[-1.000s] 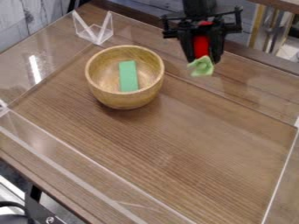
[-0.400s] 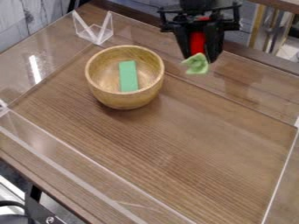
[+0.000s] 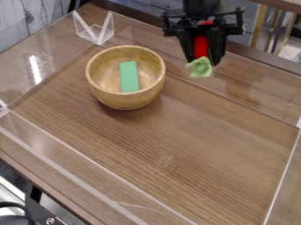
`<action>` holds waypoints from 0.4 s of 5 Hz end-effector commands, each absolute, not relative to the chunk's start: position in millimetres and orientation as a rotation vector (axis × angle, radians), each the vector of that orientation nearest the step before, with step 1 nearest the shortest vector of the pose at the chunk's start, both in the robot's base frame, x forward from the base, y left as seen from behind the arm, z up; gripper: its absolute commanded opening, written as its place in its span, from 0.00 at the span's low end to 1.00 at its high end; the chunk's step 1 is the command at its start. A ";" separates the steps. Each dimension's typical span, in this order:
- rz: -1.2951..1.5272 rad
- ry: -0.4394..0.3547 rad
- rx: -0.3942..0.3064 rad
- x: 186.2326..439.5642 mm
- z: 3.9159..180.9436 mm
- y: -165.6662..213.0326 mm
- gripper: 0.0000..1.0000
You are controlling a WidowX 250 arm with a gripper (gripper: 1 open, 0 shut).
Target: Move the red fruit to the left
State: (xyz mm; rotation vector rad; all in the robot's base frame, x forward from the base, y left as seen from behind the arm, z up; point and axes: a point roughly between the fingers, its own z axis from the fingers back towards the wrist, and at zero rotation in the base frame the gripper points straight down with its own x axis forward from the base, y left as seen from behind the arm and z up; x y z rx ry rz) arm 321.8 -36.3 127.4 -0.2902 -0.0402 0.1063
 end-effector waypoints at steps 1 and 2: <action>0.135 -0.114 -0.283 338.1 141.9 -38.0 0.00; 0.122 -0.113 -0.281 331.1 136.1 -42.8 0.00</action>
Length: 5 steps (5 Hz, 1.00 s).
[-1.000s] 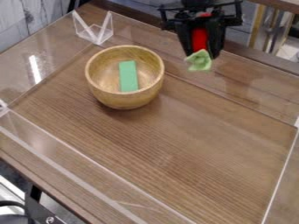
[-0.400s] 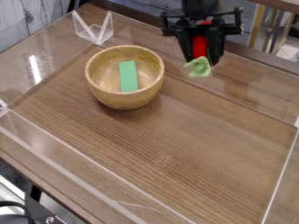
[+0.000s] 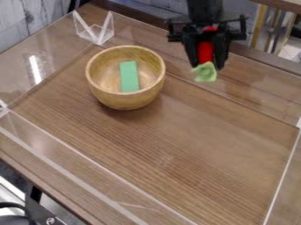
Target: Move the red fruit to the left
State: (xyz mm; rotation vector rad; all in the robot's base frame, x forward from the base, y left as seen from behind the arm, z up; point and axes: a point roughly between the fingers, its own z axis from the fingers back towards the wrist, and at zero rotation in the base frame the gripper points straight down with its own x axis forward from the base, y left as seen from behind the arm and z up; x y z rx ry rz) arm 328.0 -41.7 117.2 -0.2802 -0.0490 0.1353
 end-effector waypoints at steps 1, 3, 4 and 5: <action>0.115 -0.109 -0.275 324.0 128.1 -47.9 0.00; 0.205 -0.131 -0.274 325.5 156.1 -47.6 0.00; 0.208 -0.132 -0.267 327.8 154.0 -45.7 0.00; 0.205 -0.131 -0.265 329.8 154.3 -43.6 0.00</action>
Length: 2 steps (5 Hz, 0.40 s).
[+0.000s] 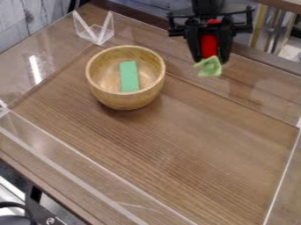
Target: Move the red fruit to the left
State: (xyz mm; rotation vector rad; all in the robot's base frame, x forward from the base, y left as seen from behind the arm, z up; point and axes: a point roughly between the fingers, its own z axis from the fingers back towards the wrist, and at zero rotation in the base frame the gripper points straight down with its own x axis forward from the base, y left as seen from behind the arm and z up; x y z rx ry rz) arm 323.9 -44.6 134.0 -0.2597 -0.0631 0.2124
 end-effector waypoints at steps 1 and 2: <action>0.181 -0.127 -0.260 324.4 153.5 -51.2 0.00; 0.156 -0.120 -0.255 319.4 152.1 -59.3 0.00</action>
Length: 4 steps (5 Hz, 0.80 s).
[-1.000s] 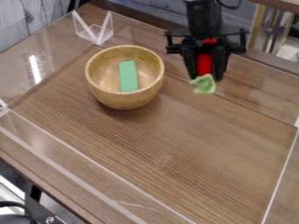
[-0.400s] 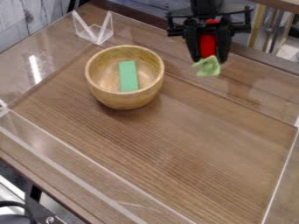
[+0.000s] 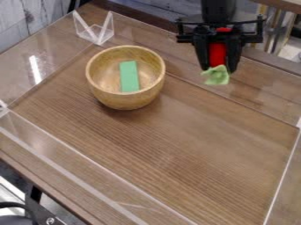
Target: Move the red fruit to the left
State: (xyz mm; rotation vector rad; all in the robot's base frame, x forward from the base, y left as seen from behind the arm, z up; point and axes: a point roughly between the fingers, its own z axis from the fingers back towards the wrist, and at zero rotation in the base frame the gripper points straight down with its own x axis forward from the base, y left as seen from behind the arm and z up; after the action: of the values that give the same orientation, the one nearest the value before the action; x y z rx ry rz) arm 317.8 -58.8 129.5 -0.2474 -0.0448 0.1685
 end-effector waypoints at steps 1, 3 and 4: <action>0.180 -0.124 -0.219 308.2 148.0 -23.7 0.00; 0.208 -0.127 -0.155 290.7 150.6 57.2 0.00; 0.178 -0.136 -0.155 287.4 167.1 89.8 0.00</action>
State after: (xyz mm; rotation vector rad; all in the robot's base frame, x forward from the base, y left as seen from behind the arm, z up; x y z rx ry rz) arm 282.7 86.8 147.2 -0.1777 -0.0665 0.1909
